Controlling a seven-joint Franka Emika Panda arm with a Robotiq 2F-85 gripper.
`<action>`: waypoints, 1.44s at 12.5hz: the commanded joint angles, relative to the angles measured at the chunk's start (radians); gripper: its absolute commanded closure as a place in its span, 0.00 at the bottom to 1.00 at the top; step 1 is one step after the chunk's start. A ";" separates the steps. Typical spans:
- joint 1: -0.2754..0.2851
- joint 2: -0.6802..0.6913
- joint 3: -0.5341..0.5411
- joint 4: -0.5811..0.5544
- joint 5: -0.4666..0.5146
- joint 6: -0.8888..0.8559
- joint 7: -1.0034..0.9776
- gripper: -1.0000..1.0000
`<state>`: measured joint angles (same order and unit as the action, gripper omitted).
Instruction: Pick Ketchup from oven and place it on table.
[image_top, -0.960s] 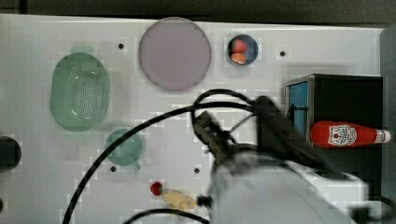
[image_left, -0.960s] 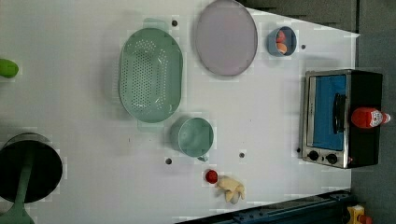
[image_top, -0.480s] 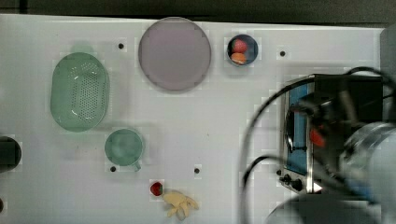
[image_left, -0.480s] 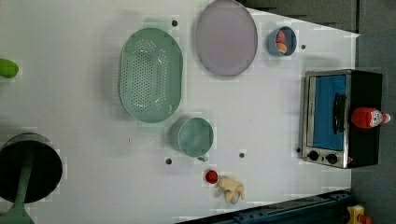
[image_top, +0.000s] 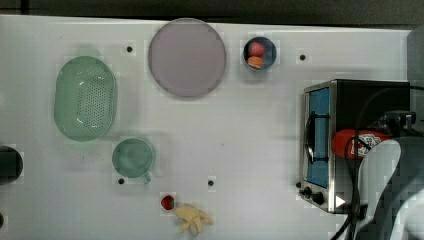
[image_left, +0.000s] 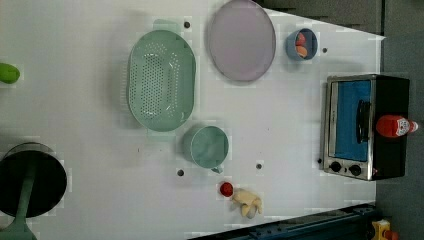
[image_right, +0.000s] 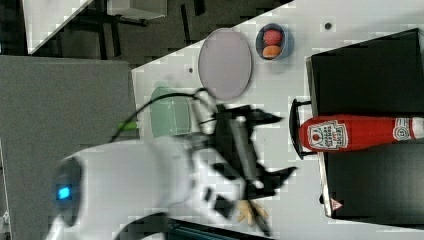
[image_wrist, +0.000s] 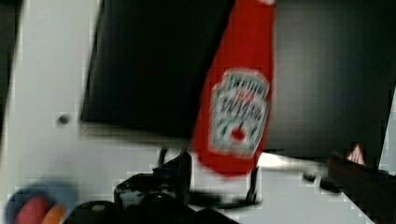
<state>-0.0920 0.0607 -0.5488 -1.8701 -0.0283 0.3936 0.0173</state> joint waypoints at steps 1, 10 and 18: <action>-0.015 0.053 -0.004 0.016 0.036 0.067 0.026 0.00; -0.045 0.205 -0.022 -0.058 0.202 0.194 0.026 0.00; -0.044 0.187 -0.024 -0.093 0.201 0.244 0.026 0.35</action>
<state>-0.1300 0.2700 -0.5596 -1.9580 0.1521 0.6675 0.0172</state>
